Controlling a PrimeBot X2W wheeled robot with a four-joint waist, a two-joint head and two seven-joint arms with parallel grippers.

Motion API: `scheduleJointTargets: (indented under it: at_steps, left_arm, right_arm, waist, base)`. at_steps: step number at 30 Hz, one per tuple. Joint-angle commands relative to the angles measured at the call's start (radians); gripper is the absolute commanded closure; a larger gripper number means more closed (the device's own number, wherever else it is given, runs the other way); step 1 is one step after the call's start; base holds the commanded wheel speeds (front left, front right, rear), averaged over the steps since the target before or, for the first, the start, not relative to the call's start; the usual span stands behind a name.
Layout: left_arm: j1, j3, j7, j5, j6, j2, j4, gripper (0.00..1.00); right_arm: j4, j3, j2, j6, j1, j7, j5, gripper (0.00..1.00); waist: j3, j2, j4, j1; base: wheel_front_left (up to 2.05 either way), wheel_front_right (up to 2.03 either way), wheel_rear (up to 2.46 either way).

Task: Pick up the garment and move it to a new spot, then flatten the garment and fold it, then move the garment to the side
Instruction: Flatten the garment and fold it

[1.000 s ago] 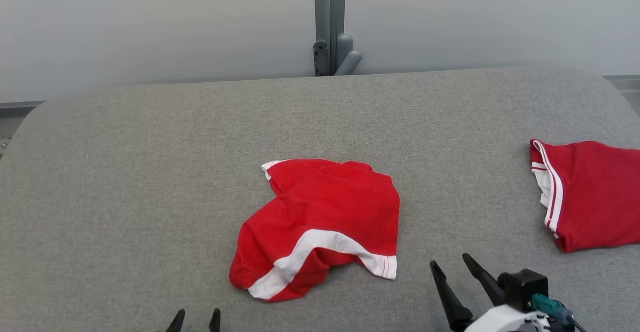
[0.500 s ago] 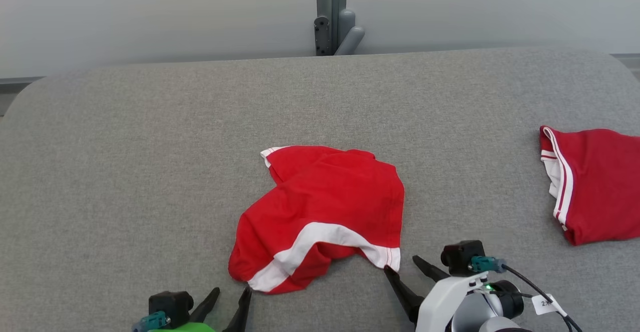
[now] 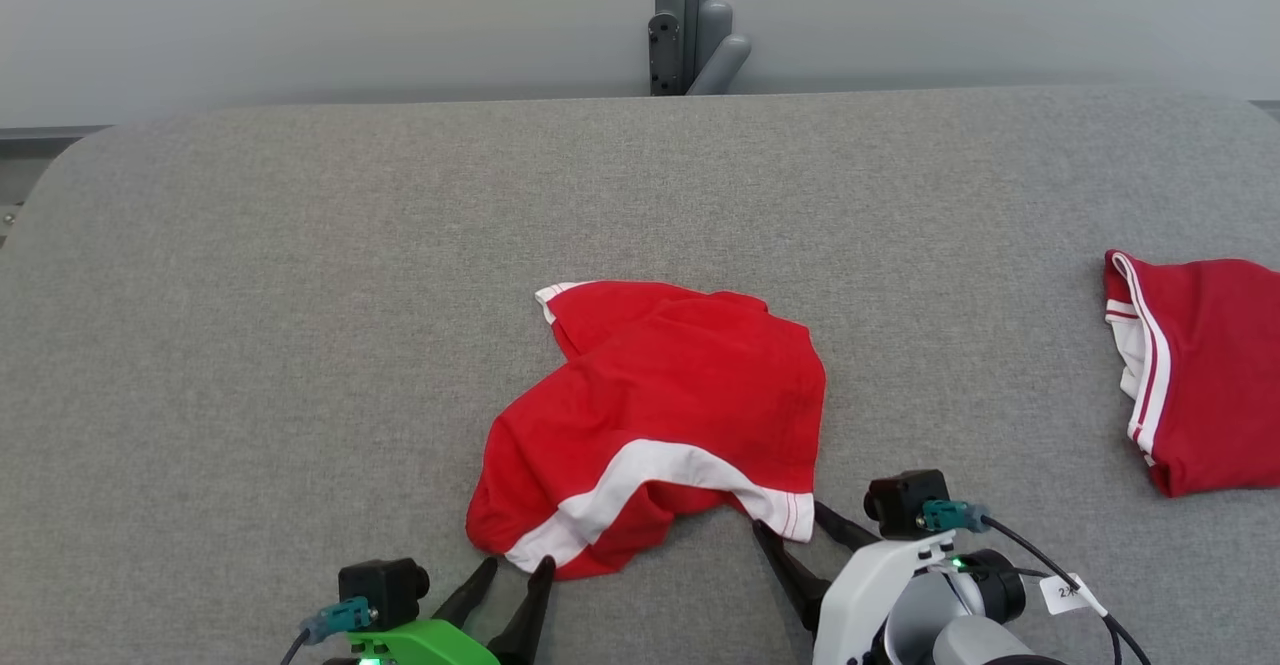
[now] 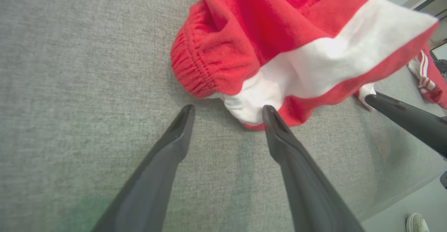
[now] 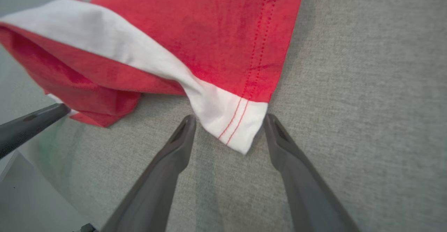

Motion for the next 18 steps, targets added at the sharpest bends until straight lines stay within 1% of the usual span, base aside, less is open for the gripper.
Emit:
scheduleJointTargets:
  at_steps: [1, 5, 8, 10, 11, 12, 13, 14, 15, 16, 17, 18]
  left_arm:
    - [-0.015, -0.017, -0.005, -0.039, -0.002, 0.005, -0.002, 0.0]
    - [-0.033, -0.04, -0.031, -0.094, -0.002, 0.028, 0.007, 0.0]
    - [-0.047, -0.066, -0.042, -0.116, -0.002, 0.029, 0.034, 0.0]
    - [-0.055, -0.083, -0.046, -0.134, -0.002, 0.031, 0.049, 0.0]
    - [-0.058, -0.094, -0.047, -0.138, -0.002, 0.033, 0.055, 0.0]
    - [-0.061, -0.101, -0.05, -0.149, -0.002, 0.033, 0.062, 0.0]
    - [-0.066, -0.108, -0.056, -0.159, -0.002, 0.034, 0.068, 0.12]
    - [-0.07, -0.118, -0.057, -0.171, -0.002, 0.034, 0.072, 0.27]
    - [-0.07, -0.118, -0.057, -0.171, -0.002, 0.034, 0.072, 0.27]
    - [-0.073, -0.129, -0.061, -0.185, -0.002, 0.033, 0.07, 0.5]
    - [-0.076, -0.136, -0.063, -0.203, -0.002, 0.032, 0.07, 0.5]
    - [-0.081, -0.144, -0.07, -0.211, -0.002, 0.033, 0.067, 0.96]
  right_arm:
    - [0.015, 0.004, -0.002, 0.0, -0.012, -0.007, 0.001, 0.0]
    - [0.033, 0.009, -0.006, 0.0, -0.022, -0.017, 0.005, 0.0]
    - [0.043, 0.014, -0.008, 0.0, -0.026, -0.02, 0.007, 0.0]
    - [0.049, 0.019, -0.008, -0.001, -0.028, -0.017, 0.013, 0.17]
    - [0.051, 0.022, -0.007, -0.001, -0.028, -0.014, 0.016, 0.44]
    - [0.053, 0.025, -0.006, -0.001, -0.031, -0.012, 0.021, 0.56]
    - [0.056, 0.028, -0.006, -0.001, -0.035, -0.012, 0.025, 0.63]
    - [0.059, 0.03, -0.006, -0.001, -0.041, -0.012, 0.03, 0.75]
    - [0.059, 0.03, -0.006, -0.001, -0.041, -0.012, 0.03, 0.75]
    - [0.062, 0.033, -0.006, -0.001, -0.045, -0.01, 0.036, 0.95]
    - [0.066, 0.033, -0.008, -0.001, -0.05, -0.009, 0.043, 1.0]
    - [0.069, 0.029, -0.011, -0.001, -0.055, -0.015, 0.049, 1.0]
  waist:
    - [-0.001, 0.012, -0.001, 0.0]
    - [-0.003, 0.012, -0.005, 0.0]
    - [-0.002, 0.012, -0.008, 0.0]
    - [-0.003, 0.012, -0.01, 0.0]
    - [-0.003, 0.012, -0.01, 0.0]
    - [-0.003, 0.012, -0.011, 0.0]
    - [-0.003, 0.012, -0.011, 0.0]
    - [-0.003, 0.012, -0.011, 0.0]
    - [-0.003, 0.012, -0.011, 0.0]
    - [-0.003, 0.012, -0.01, 0.0]
    - [-0.002, 0.012, -0.009, 0.0]
    - [-0.002, 0.012, -0.008, 0.0]
  base:
    - [0.0, 0.0, 0.0]
    - [0.0, 0.0, 0.0]
    - [0.0, 0.0, 0.0]
    - [0.0, 0.0, 0.0]
    - [0.0, 0.0, 0.0]
    - [0.0, 0.0, 0.0]
    - [0.0, 0.0, 0.0]
    - [0.0, 0.0, 0.0]
    - [0.0, 0.0, 0.0]
    - [0.0, 0.0, 0.0]
    - [0.0, 0.0, 0.0]
    - [0.0, 0.0, 0.0]
